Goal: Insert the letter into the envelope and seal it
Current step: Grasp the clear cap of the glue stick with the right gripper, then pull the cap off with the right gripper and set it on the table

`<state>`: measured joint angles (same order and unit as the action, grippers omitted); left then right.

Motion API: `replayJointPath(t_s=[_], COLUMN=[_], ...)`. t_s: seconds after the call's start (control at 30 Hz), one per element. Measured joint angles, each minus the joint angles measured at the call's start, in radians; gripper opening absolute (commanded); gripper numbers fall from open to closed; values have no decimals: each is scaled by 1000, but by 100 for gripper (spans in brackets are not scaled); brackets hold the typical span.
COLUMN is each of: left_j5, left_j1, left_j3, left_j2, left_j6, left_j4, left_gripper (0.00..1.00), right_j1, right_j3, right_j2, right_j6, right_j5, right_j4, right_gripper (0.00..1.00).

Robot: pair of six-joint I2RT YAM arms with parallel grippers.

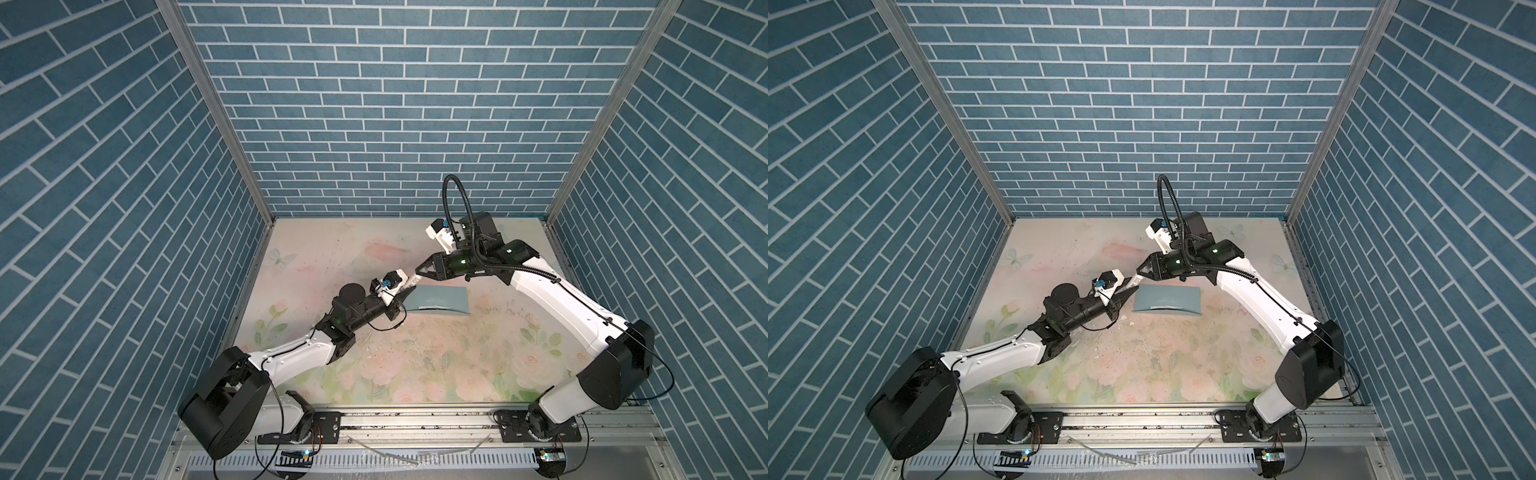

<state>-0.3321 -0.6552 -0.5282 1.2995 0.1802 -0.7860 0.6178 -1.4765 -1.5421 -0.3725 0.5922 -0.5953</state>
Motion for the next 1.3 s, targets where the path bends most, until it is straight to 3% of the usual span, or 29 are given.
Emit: replayJointPath(t_s=[0.6, 0.9, 1.1, 1.3], left_j5=[2, 6, 17, 24], left_j1=[-5, -8, -13, -14], left_j3=[34, 34, 35, 36], left_j2=[2, -3, -23, -39], left_j6=[12, 12, 12, 12], left_j4=[41, 53, 65, 76], left_gripper=[0, 0, 0, 0], right_j1=[-84, -250, -333, -379], right_j3=[0, 0, 2, 2], right_j2=[48, 24, -125, -285], right_j6=[13, 51, 92, 110], right_j5=[-30, -290, -470, -555], right_j4=[20, 4, 6, 28], right_gripper=[11, 12, 13, 13])
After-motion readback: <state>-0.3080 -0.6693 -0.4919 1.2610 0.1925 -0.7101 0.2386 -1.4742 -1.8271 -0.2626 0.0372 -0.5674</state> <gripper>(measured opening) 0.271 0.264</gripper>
